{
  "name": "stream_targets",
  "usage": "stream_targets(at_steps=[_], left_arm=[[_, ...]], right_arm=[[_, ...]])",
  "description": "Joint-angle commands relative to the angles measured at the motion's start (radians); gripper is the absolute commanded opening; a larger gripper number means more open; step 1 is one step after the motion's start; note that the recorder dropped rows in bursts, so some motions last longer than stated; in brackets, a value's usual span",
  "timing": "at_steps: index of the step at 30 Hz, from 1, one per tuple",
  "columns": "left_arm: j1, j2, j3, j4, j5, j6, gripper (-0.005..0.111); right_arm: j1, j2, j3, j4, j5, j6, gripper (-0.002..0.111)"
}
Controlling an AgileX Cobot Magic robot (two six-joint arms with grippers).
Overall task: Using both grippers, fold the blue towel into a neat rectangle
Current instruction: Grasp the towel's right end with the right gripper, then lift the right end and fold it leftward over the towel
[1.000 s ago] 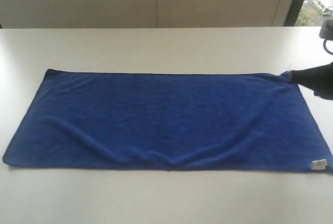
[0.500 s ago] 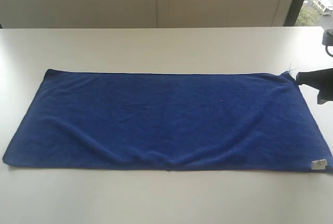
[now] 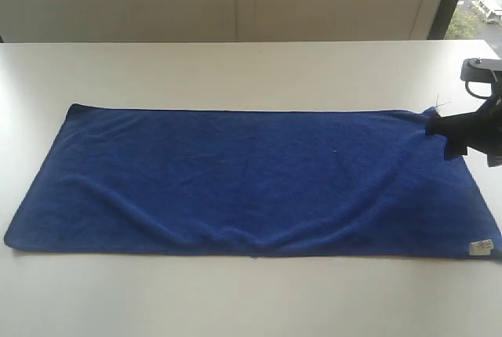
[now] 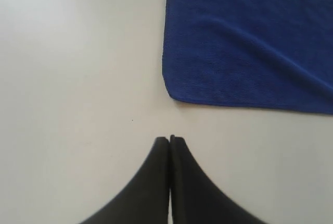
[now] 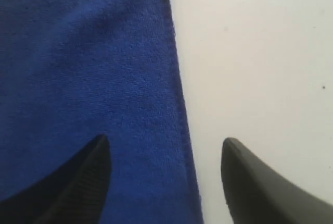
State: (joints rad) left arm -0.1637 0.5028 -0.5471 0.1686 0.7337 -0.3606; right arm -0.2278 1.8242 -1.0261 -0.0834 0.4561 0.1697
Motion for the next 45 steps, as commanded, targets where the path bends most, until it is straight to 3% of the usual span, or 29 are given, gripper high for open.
stream_targets(at_steps=[1, 11, 18, 21, 37, 45], left_arm=[[0.002, -0.009, 0.005, -0.008, 0.009, -0.001, 0.000], [0.002, -0.009, 0.005, -0.008, 0.009, -0.001, 0.000], [0.002, -0.009, 0.005, -0.008, 0.009, -0.001, 0.000], [0.002, -0.009, 0.005, -0.008, 0.009, -0.001, 0.000], [0.002, -0.009, 0.005, -0.008, 0.009, -0.001, 0.000], [0.002, -0.009, 0.005, -0.008, 0.009, -0.001, 0.000]], right_arm=[[-0.006, 0.053, -0.035, 0.008, 0.004, -0.014, 0.059], [-0.006, 0.133, -0.037, 0.008, 0.044, -0.063, 0.054], [-0.006, 0.154, -0.037, 0.002, 0.064, -0.069, 0.012], [-0.015, 0.154, -0.037, -0.012, 0.055, -0.069, 0.004], [-0.234, 0.102, -0.037, -0.097, -0.019, -0.077, 0.003], [-0.218, -0.026, -0.044, -0.097, -0.073, -0.129, 0.000]])
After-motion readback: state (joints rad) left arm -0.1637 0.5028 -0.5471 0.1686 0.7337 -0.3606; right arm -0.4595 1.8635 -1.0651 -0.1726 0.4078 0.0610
